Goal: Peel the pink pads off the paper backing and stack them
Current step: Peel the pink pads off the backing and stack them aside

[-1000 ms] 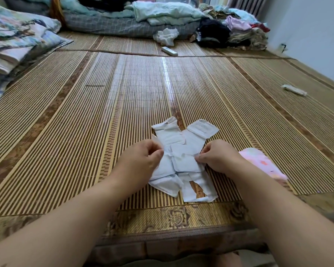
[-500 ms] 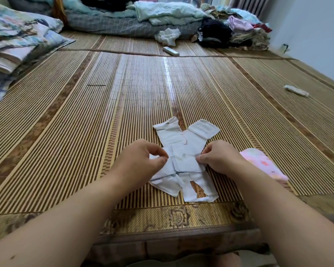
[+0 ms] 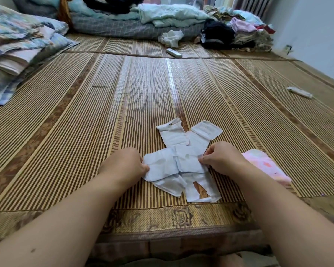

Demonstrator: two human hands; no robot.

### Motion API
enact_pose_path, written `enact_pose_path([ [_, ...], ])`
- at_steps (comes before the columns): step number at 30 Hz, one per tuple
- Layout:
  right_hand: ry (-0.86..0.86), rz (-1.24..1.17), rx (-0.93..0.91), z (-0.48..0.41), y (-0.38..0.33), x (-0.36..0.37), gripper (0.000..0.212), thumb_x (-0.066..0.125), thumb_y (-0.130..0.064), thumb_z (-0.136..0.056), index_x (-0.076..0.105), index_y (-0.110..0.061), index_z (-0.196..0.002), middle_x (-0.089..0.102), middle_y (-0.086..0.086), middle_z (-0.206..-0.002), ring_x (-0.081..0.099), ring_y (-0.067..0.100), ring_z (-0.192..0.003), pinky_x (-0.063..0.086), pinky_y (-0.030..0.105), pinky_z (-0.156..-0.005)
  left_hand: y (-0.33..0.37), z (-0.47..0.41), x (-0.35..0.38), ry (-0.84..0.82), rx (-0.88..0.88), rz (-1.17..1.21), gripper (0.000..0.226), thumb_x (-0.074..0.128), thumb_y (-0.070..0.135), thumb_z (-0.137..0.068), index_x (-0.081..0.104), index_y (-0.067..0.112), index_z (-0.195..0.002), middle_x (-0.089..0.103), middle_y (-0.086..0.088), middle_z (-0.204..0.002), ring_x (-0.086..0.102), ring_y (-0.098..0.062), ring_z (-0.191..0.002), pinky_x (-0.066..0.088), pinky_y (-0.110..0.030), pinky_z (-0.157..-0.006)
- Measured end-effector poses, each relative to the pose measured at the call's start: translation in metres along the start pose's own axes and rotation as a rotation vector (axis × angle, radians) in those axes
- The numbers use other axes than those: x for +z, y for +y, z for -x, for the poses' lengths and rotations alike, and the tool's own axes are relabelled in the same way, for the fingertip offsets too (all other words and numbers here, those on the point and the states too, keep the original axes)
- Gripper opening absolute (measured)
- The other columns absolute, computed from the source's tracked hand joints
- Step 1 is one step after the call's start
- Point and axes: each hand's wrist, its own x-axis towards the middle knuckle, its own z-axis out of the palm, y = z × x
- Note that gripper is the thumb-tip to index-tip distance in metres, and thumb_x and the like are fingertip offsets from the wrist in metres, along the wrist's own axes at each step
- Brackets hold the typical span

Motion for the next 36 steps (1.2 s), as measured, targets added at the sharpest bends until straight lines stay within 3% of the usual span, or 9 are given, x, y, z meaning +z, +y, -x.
enact_pose_path([
  [5,0.007,-0.120,0.039,0.002,0.000,-0.005,0.019,0.071,-0.025,-0.073,0.069,-0.006,-0.072,0.065,0.002,-0.064,0.057,0.017,-0.059,0.040,0.028,-0.053,-0.001,0.001,-0.007,0.046,-0.003,0.231,0.016,0.060,0.033,-0.083,0.063,0.022,-0.072,0.065,0.002,-0.073,0.060,-0.014,-0.066,0.045,-0.029,-0.055],
  [8,-0.012,-0.473,0.060,0.005,-0.002,-0.019,0.011,0.071,-0.012,-0.073,0.066,-0.002,-0.075,0.066,0.014,-0.071,0.059,0.022,-0.059,0.042,0.032,-0.051,-0.002,0.004,-0.019,0.085,0.041,0.671,0.012,0.064,0.026,-0.084,0.064,0.016,-0.077,0.066,-0.005,-0.078,0.061,-0.019,-0.068,0.051,-0.036,-0.058],
  [12,-0.090,-0.878,0.063,0.016,-0.018,-0.032,0.017,0.071,-0.002,-0.077,0.060,-0.011,-0.087,0.070,0.007,-0.073,0.067,0.013,-0.054,0.050,0.025,-0.046,0.005,0.014,-0.029,0.032,0.056,1.096,0.011,0.067,0.019,-0.083,0.063,0.009,-0.078,0.065,-0.010,-0.077,0.058,-0.016,-0.061,0.046,-0.024,-0.047],
  [15,-0.201,-1.030,-0.006,0.027,-0.040,-0.031,0.016,0.070,-0.003,-0.079,0.062,-0.013,-0.089,0.073,0.002,-0.069,0.070,0.014,-0.062,0.053,0.022,-0.048,0.015,0.018,-0.027,0.048,0.088,1.141,0.012,0.067,0.019,-0.083,0.062,0.012,-0.074,0.067,-0.008,-0.076,0.062,-0.018,-0.063,0.048,-0.025,-0.049],
  [20,-0.299,-1.026,-0.122,0.049,-0.079,-0.010,0.012,0.072,-0.006,-0.078,0.064,-0.005,-0.088,0.073,0.009,-0.075,0.072,0.019,-0.067,0.052,0.020,-0.051,0.022,0.019,-0.018,0.097,0.153,1.083,0.012,0.071,0.024,-0.080,0.065,0.017,-0.073,0.068,0.000,-0.064,0.063,-0.009,-0.052,0.046,-0.024,-0.047],
  [25,-0.215,-0.958,-0.170,0.055,-0.093,-0.001,0.007,0.072,-0.006,-0.079,0.065,-0.006,-0.082,0.071,0.009,-0.071,0.070,0.017,-0.062,0.054,0.020,-0.051,0.020,0.018,-0.019,0.052,0.108,1.186,0.011,0.069,0.018,-0.082,0.065,0.015,-0.073,0.066,-0.004,-0.061,0.059,-0.009,-0.047,0.044,-0.025,-0.045],
  [28,-0.178,-0.940,-0.188,0.055,-0.094,0.000,0.006,0.072,-0.007,-0.078,0.066,-0.008,-0.078,0.071,0.004,-0.066,0.070,0.014,-0.059,0.053,0.020,-0.051,0.018,0.020,-0.022,0.063,0.105,1.193,0.010,0.067,0.019,-0.084,0.064,0.015,-0.075,0.070,-0.010,-0.069,0.065,-0.015,-0.054,0.050,-0.029,-0.049],
  [32,-0.158,-0.891,-0.204,0.054,-0.095,0.003,0.006,0.071,-0.010,-0.080,0.068,-0.006,-0.084,0.073,0.010,-0.075,0.070,0.015,-0.063,0.056,0.022,-0.055,0.018,0.023,-0.026,0.078,0.114,1.191,0.008,0.066,0.017,-0.084,0.065,0.010,-0.081,0.072,-0.017,-0.079,0.070,-0.026,-0.065,0.056,-0.035,-0.056],
  [36,-0.174,-0.828,-0.278,0.054,-0.094,0.004,0.009,0.070,-0.013,-0.082,0.073,-0.008,-0.089,0.075,0.011,-0.084,0.073,0.020,-0.078,0.060,0.036,-0.075,0.019,0.026,-0.029,0.034,0.096,1.258,0.007,0.063,0.013,-0.085,0.063,0.007,-0.080,0.069,-0.013,-0.072,0.065,-0.020,-0.060,0.051,-0.028,-0.050],
])
